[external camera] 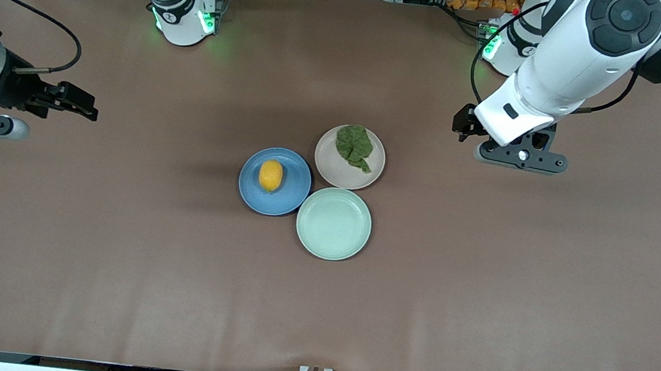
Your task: Pick lemon and lettuce from blue and beige plates
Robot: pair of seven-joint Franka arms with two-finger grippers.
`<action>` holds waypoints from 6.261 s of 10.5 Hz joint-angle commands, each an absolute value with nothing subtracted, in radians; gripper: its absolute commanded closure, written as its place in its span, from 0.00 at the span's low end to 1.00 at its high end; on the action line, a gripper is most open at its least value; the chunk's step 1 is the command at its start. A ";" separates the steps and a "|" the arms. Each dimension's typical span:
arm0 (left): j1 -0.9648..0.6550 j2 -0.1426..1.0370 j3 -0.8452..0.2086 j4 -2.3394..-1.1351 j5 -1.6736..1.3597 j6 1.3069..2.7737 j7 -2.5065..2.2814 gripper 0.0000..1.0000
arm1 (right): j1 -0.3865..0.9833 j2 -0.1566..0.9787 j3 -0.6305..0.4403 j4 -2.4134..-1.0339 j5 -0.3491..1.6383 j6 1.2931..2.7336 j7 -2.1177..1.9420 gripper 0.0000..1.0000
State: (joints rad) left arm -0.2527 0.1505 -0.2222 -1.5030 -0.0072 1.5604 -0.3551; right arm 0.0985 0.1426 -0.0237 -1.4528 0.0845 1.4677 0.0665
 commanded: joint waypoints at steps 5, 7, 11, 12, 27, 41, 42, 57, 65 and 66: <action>-0.242 0.150 -0.219 -1.486 -0.021 1.577 -0.376 0.00 | 0.123 0.158 -0.028 -1.443 0.112 1.479 0.072 0.00; -0.241 0.150 -0.218 -1.485 -0.021 1.577 -0.376 0.00 | 0.124 0.163 -0.026 -1.443 0.112 1.479 0.080 0.00; -0.215 0.147 -0.206 -1.460 0.005 1.588 -0.376 0.00 | 0.127 0.163 -0.028 -1.443 0.112 1.476 0.081 0.00; -0.203 0.146 -0.206 -1.462 0.006 1.601 -0.376 0.00 | 0.127 0.163 -0.028 -1.443 0.112 1.471 0.080 0.00; -0.140 0.133 -0.189 -1.428 0.018 1.603 -0.213 0.00 | -0.011 0.129 -0.035 -1.416 0.023 1.408 0.022 0.00; -0.182 0.170 -0.231 -1.448 0.018 1.601 -0.251 0.00 | -0.023 0.127 -0.032 -1.385 -0.009 1.318 -0.005 0.00; -0.205 0.187 -0.241 -1.451 0.017 1.601 -0.308 0.00 | -0.023 0.129 -0.032 -1.385 -0.009 1.322 -0.005 0.00; -0.547 0.466 -0.242 -1.522 -0.015 1.729 -0.712 0.00 | 0.155 0.227 -0.025 -1.411 0.071 1.446 0.212 0.00; -0.606 0.679 -0.241 -1.517 -0.002 1.890 -0.796 0.00 | 0.287 0.230 -0.025 -1.623 0.100 1.716 0.458 0.00; -0.606 0.693 -0.241 -1.519 0.000 1.905 -0.796 0.00 | 0.301 0.229 -0.025 -1.652 0.101 1.750 0.492 0.00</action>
